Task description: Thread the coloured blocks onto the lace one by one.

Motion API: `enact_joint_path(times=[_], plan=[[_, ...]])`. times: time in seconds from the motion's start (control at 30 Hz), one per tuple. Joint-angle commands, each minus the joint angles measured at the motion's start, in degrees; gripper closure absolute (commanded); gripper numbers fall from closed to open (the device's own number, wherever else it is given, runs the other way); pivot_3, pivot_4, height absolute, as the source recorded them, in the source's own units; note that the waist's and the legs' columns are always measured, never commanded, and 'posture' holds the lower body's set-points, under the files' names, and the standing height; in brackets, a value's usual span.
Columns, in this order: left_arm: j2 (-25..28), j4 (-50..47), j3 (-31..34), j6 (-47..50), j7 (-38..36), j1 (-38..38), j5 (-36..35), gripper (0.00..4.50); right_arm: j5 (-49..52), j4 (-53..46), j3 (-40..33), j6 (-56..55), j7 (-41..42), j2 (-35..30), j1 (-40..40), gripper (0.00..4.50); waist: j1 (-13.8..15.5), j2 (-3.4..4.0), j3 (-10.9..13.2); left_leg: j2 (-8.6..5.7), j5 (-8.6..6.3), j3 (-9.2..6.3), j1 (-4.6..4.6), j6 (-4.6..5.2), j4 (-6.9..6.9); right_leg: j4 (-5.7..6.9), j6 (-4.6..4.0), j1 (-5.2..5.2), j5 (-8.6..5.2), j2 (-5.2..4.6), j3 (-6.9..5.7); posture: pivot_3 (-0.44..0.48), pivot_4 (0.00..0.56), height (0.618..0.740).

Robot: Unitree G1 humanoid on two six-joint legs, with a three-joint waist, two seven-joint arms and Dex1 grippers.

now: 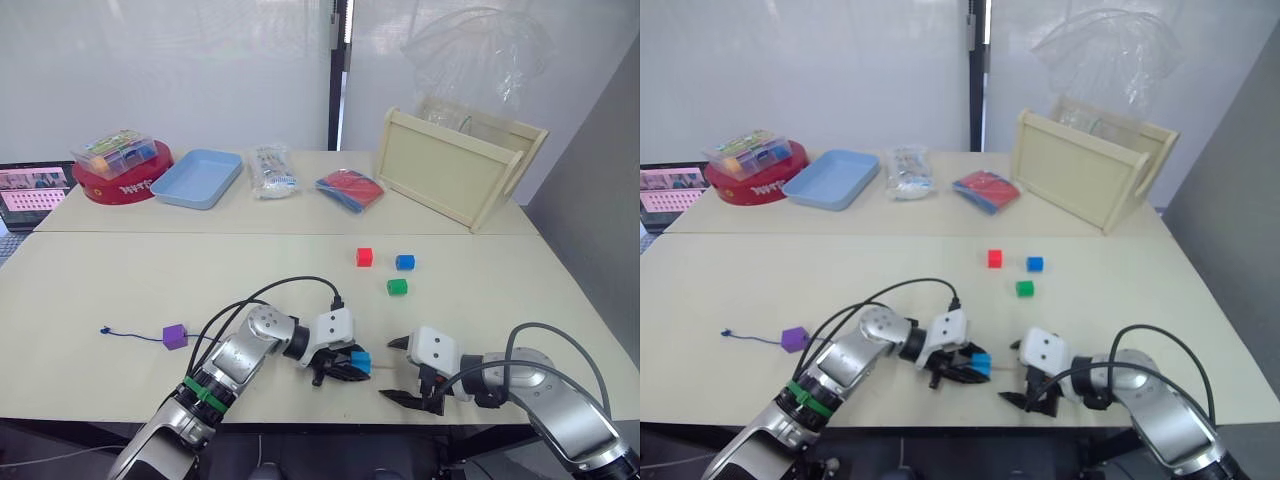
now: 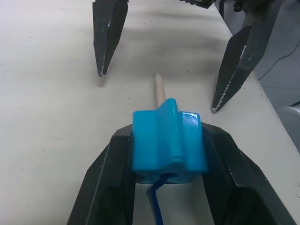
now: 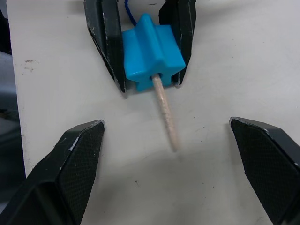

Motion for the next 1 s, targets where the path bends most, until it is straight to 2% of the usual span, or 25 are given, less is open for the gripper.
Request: enact_joint_path(times=[0.03,0.07,0.47,0.6,0.8,1.0], plan=[[-0.06,0.21,-0.47,-0.42,-0.81,-0.41,0.17,3.11,-2.11,1.67,0.79,0.15,-1.01,-0.23,0.15,0.00,0.00,0.00,0.00,0.00,0.00,0.00,0.00,0.00,0.00,0.00,0.00,0.00,0.00,0.00,0.00,0.000,0.150,0.740],[-0.08,0.29,-0.49,-0.43,-0.80,-0.43,0.24,3.11,-2.19,1.80,0.98,0.10,-1.02,-0.14,-0.08,0.53,-0.01,0.00,0.00,0.00,0.00,0.00,0.00,0.00,0.00,0.00,0.00,0.00,0.00,0.00,0.00,0.000,0.150,0.740],[0.72,-0.69,0.07,-0.16,-1.29,0.36,-0.31,3.11,-2.29,4.43,1.19,-1.63,-0.54,-1.11,-1.72,4.46,0.02,0.00,0.00,0.00,0.00,0.00,0.00,0.00,0.00,0.00,0.00,0.00,0.00,0.00,0.00,0.000,0.150,0.740],[3.85,-2.10,2.42,0.53,-3.28,0.83,-2.17,3.11,-1.22,3.96,0.97,-1.50,0.09,-0.57,-2.93,4.50,-0.13,0.00,0.00,0.02,0.00,0.00,0.00,0.00,0.00,0.01,0.00,-0.01,0.00,0.02,0.01,0.000,0.150,0.740],[17.18,1.49,9.32,-3.33,-10.34,-0.06,-3.85,3.11,-0.60,-0.82,1.37,1.03,2.12,-2.16,-6.31,4.50,-0.67,0.03,0.03,0.05,0.00,-0.01,-0.03,0.00,-0.03,0.06,-0.01,-0.13,0.00,0.06,0.03,0.000,0.150,0.740],[30.09,8.79,11.88,-7.79,-18.23,1.03,-1.84,3.11,-0.39,-5.29,2.38,5.02,3.00,-3.27,-8.09,4.50,-0.67,0.06,0.05,0.05,-0.01,-0.01,-0.17,0.01,-0.08,0.02,-0.01,-0.26,0.00,0.05,0.00,0.000,0.150,0.740]])
